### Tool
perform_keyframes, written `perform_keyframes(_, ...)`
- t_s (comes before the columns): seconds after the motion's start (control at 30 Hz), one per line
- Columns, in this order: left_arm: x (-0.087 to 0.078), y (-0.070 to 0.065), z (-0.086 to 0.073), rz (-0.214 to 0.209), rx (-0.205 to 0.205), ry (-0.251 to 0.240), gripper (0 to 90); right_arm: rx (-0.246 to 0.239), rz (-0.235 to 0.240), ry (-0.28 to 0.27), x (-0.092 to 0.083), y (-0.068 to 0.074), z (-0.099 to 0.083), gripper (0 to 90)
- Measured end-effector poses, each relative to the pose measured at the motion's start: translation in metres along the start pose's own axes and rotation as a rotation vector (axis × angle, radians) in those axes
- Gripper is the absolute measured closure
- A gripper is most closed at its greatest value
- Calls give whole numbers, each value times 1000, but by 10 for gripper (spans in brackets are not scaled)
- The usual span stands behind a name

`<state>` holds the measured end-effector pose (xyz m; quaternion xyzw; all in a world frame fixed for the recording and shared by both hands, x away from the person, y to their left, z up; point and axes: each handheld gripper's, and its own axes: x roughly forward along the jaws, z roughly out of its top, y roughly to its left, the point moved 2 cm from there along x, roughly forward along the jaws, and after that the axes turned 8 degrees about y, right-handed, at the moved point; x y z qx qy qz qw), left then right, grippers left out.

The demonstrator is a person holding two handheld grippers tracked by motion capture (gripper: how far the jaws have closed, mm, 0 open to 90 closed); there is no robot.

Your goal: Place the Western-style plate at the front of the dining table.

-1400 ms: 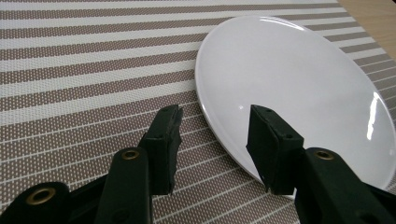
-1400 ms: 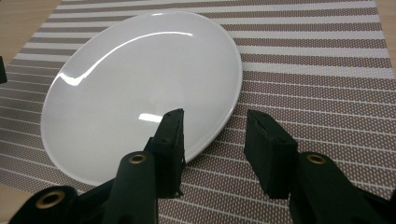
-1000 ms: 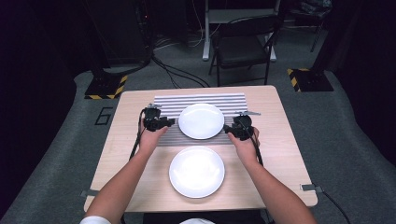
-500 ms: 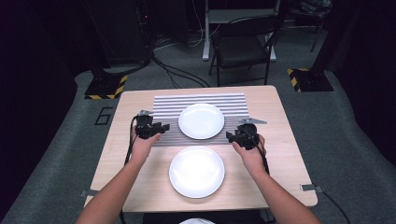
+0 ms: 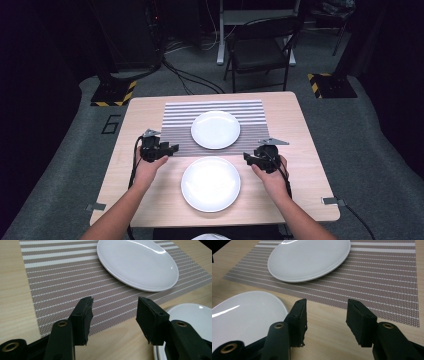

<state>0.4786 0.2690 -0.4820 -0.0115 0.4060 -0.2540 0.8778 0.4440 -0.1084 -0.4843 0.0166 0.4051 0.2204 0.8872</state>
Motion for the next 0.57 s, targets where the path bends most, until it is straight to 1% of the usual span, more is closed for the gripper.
perform_keyframes(0.07, -2, 0, -4, 0, 3, -5, 458, -7, -3, 1, -1, 0, -4, 502)
perform_keyframes(0.13, -3, 0, -9, -1, 4, 1, 457, -19, -9, 0, -2, -1, -8, 498)
perform_keyframes(0.2, -3, 1, -14, 3, 5, -8, 457, -27, -14, 10, -2, -2, -13, 497)
perform_keyframes(0.23, -3, 2, -17, 5, -2, -9, 457, -30, -16, 8, -2, -3, -15, 497)
perform_keyframes(0.27, -2, 3, -20, 1, -4, -1, 457, -25, -19, 12, -1, -3, -16, 497)
perform_keyframes(0.3, -1, 4, -22, 6, -5, 10, 456, -21, -14, 14, -1, -4, -18, 496)
perform_keyframes(0.37, 0, 6, -26, 0, -21, 7, 455, -18, -13, 19, 0, -6, -20, 493)
perform_keyframes(0.43, 2, 9, -30, 18, -20, 10, 453, -27, -33, 20, 2, -7, -22, 489)
perform_keyframes(0.5, 4, 12, -33, 52, -4, 24, 450, -38, -47, 20, 3, -8, -24, 487)
perform_keyframes(0.53, 5, 14, -34, 54, -11, 39, 450, -35, -42, 23, 4, -8, -25, 487)
perform_keyframes(0.57, 6, 15, -35, 43, -27, 36, 448, -40, -44, 24, 5, -8, -26, 486)
